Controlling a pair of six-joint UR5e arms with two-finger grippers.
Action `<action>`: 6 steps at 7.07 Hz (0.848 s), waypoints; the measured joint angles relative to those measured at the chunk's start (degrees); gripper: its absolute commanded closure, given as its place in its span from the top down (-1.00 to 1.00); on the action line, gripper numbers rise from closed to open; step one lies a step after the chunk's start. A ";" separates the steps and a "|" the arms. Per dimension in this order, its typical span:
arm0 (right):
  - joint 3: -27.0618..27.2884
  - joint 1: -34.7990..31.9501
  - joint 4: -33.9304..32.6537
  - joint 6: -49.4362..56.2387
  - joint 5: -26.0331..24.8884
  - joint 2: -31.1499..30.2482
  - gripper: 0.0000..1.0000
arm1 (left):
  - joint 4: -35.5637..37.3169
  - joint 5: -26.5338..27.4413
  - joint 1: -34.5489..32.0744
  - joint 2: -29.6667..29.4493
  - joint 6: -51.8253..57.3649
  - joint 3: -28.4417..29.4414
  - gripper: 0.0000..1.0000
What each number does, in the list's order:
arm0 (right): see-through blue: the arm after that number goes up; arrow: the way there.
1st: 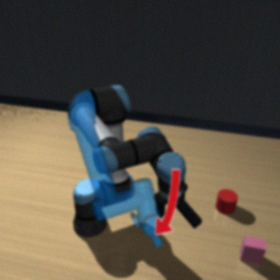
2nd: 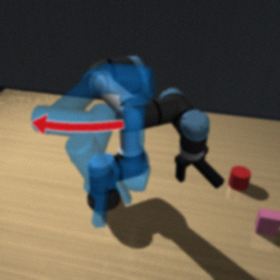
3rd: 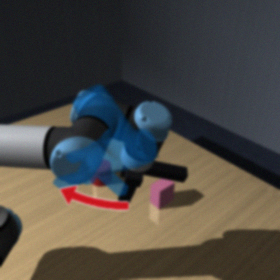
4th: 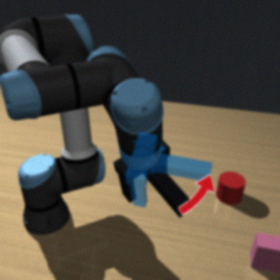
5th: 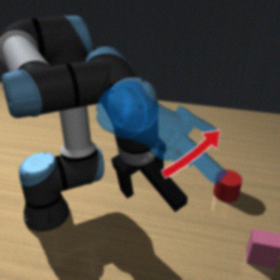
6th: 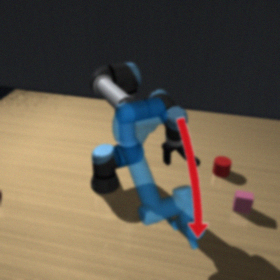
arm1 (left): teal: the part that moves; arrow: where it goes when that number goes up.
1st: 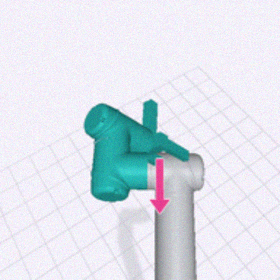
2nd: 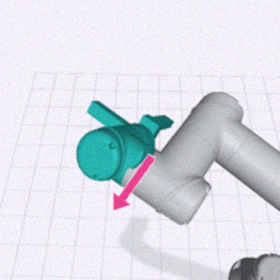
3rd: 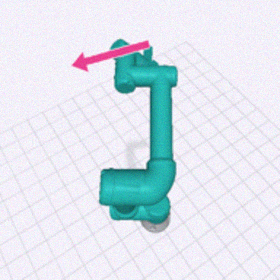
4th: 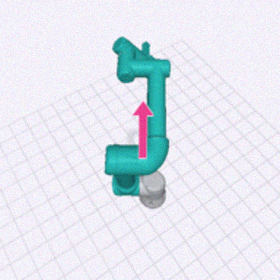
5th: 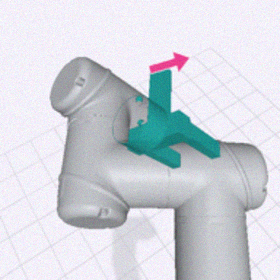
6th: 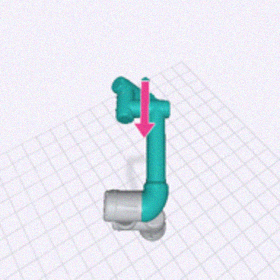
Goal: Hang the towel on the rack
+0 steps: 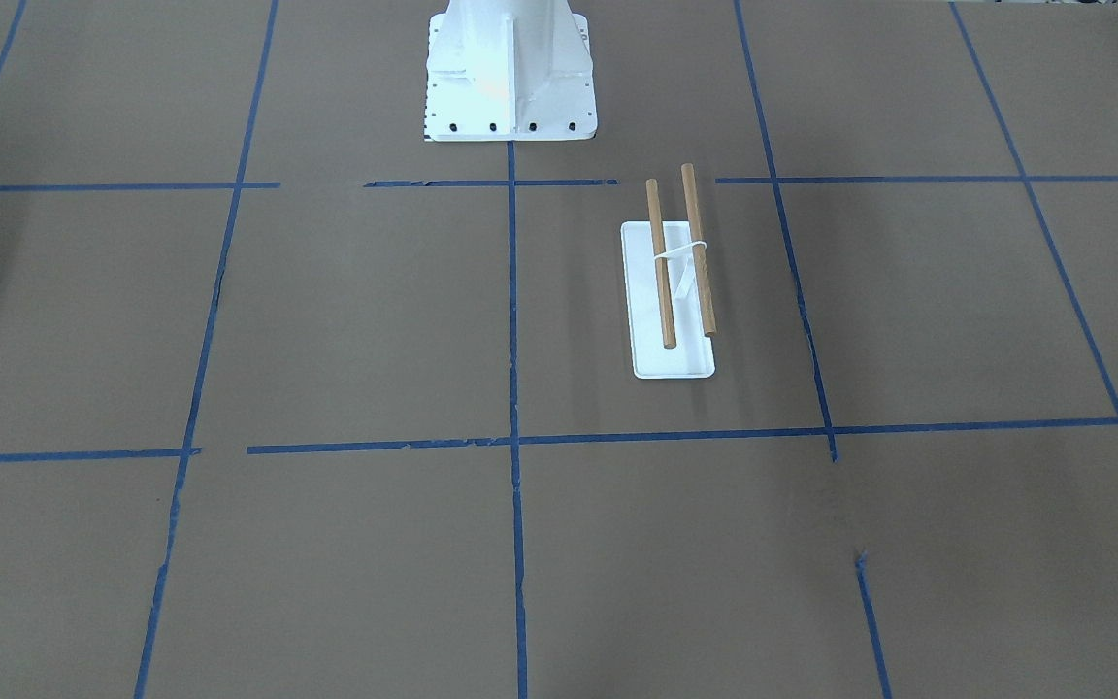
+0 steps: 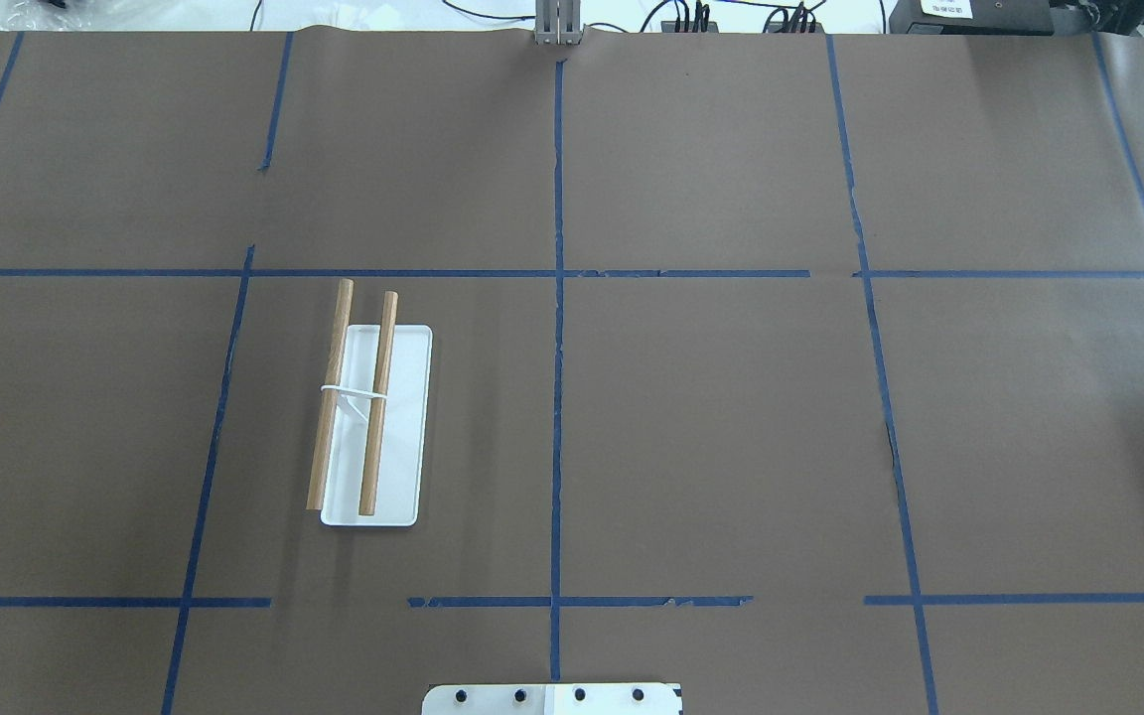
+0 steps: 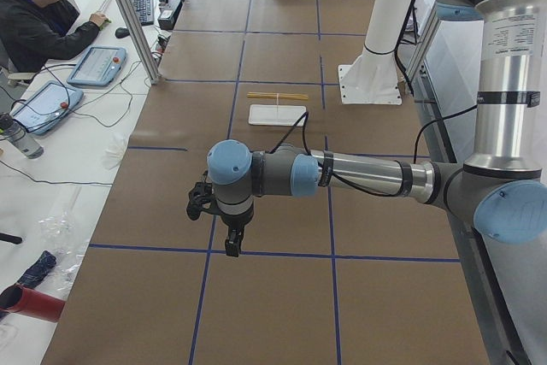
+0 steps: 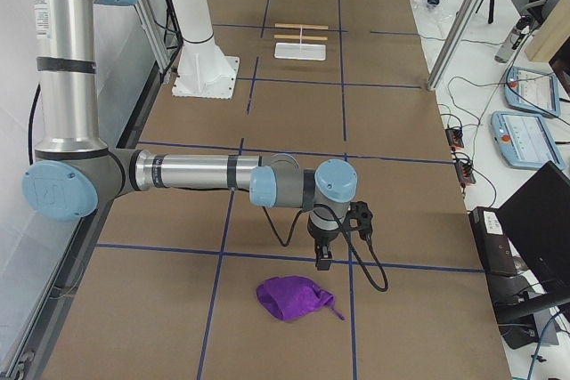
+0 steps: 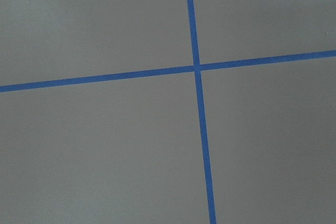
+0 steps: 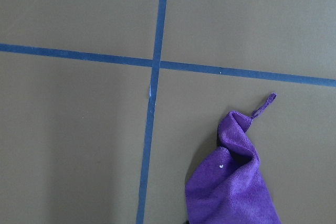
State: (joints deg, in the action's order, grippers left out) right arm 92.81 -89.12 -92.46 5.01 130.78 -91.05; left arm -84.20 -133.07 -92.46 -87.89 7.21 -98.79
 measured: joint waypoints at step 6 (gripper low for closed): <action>2.00 0.73 9.64 0.02 0.18 -2.55 0.99 | -1.29 -0.07 1.16 -0.98 -0.37 -3.06 1.00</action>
State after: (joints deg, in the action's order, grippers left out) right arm 94.81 -88.39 -82.82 5.03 130.96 -93.60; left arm -85.49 -133.14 -91.30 -88.88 6.84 -101.85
